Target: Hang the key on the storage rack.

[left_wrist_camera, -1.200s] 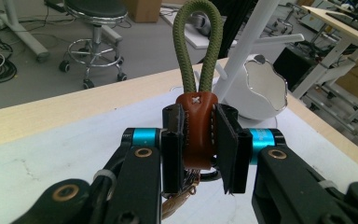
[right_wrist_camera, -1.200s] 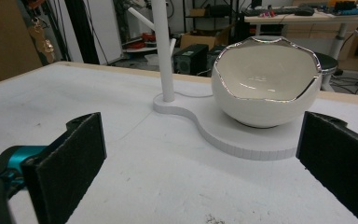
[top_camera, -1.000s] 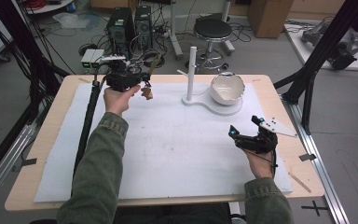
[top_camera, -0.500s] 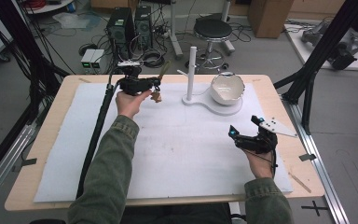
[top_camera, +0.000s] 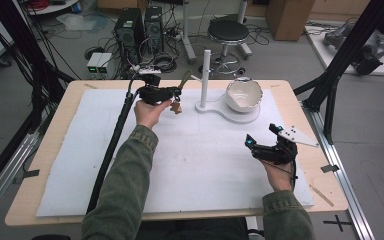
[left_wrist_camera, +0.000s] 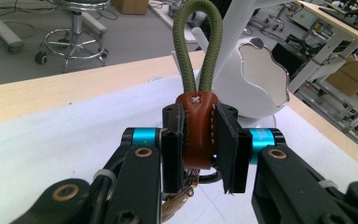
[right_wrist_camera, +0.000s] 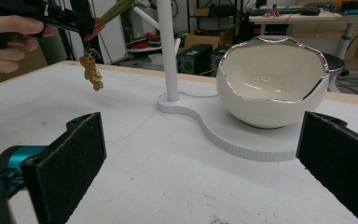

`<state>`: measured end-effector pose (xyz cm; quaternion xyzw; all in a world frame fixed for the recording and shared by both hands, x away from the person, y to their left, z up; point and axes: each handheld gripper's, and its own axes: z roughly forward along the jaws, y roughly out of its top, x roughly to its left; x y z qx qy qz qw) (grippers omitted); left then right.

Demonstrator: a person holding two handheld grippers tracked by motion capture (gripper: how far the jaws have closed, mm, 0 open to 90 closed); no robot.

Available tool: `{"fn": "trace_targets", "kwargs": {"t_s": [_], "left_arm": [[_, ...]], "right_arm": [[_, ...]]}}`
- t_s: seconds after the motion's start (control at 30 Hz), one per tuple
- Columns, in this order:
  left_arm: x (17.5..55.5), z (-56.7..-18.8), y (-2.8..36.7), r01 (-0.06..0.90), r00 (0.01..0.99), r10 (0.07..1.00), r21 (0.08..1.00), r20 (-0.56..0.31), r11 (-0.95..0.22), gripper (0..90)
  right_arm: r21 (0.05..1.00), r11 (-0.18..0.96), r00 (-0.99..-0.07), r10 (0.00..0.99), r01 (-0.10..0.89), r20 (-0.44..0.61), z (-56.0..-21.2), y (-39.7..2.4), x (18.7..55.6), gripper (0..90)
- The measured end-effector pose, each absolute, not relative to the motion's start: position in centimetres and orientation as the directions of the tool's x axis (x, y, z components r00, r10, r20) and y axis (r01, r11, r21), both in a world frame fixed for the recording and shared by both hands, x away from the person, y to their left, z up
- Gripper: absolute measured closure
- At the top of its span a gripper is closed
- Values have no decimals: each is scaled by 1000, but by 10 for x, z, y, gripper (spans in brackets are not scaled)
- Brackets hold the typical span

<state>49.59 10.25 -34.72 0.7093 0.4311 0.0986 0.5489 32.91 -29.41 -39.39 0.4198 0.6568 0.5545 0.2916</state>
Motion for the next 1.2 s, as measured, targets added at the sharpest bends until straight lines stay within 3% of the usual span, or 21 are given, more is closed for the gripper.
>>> {"fn": "trace_targets", "kwargs": {"t_s": [0.63,1.2], "left_arm": [[503,-364,83,539,614,709,841,-347,-56,730],[503,-371,61,517,617,744,844,-255,-140,694]], "right_arm": [[974,35,-480,874,225,80,-394,-295,330,4],[974,40,-484,872,225,76,-394,-295,331,5]]}}
